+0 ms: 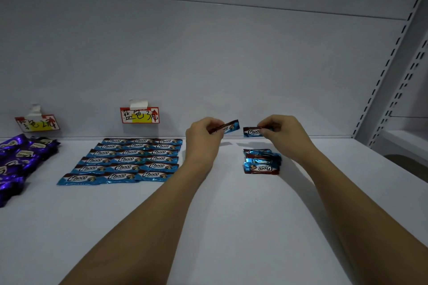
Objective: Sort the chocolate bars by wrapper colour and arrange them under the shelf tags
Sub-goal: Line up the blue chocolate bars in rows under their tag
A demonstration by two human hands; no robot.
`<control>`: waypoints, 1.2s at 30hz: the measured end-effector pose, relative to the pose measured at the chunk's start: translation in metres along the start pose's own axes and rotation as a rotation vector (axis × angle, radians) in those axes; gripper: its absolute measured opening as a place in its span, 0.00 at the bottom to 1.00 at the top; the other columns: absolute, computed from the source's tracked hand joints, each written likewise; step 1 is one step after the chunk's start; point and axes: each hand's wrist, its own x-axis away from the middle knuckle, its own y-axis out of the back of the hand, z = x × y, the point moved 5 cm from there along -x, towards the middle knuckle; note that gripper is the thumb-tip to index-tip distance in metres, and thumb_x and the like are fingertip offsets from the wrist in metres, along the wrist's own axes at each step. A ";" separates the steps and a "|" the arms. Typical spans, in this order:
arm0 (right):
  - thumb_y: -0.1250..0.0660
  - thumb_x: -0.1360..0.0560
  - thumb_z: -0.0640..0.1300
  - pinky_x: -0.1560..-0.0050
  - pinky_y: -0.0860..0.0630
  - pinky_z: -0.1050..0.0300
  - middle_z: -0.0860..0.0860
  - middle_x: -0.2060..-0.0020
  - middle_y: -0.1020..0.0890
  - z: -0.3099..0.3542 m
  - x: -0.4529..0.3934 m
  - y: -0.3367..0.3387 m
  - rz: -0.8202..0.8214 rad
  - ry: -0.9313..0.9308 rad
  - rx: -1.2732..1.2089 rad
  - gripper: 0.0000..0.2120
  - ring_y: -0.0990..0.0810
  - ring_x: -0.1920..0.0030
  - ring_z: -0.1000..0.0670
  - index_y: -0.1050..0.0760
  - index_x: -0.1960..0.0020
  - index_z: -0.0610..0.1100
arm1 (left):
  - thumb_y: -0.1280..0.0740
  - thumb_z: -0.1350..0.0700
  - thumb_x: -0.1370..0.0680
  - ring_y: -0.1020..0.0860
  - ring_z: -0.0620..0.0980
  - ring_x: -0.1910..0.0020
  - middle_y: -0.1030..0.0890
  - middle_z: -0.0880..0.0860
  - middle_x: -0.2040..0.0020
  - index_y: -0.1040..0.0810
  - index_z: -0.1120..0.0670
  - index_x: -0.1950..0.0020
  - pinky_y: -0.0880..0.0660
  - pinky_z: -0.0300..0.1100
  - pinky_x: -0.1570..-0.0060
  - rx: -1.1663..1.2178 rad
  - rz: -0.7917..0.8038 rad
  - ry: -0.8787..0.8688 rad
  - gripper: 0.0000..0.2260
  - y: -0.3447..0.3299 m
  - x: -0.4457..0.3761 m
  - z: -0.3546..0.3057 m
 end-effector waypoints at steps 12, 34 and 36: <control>0.30 0.27 0.37 0.58 0.19 0.56 0.48 0.59 0.15 0.075 0.046 -0.035 0.053 -0.054 -0.234 0.04 0.17 0.60 0.50 0.20 0.55 0.45 | 0.30 0.64 0.25 0.21 0.38 0.62 0.17 0.47 0.57 0.17 0.52 0.51 0.27 0.28 0.61 0.063 0.074 -0.051 0.08 0.073 0.029 -0.049; 0.32 0.26 0.36 0.54 0.22 0.58 0.51 0.57 0.15 0.181 0.112 -0.183 0.355 0.059 -0.187 0.09 0.17 0.55 0.54 0.20 0.58 0.49 | 0.31 0.56 0.23 0.26 0.49 0.48 0.19 0.51 0.46 0.17 0.50 0.43 0.30 0.43 0.47 -0.739 0.234 -0.130 0.09 0.284 0.073 0.028; 0.32 0.26 0.37 0.56 0.21 0.62 0.55 0.58 0.16 0.182 0.113 -0.187 0.373 0.072 -0.150 0.08 0.18 0.56 0.57 0.19 0.57 0.49 | 0.31 0.54 0.23 0.29 0.48 0.46 0.20 0.49 0.44 0.18 0.48 0.42 0.31 0.43 0.48 -0.762 0.251 -0.189 0.10 0.282 0.074 0.029</control>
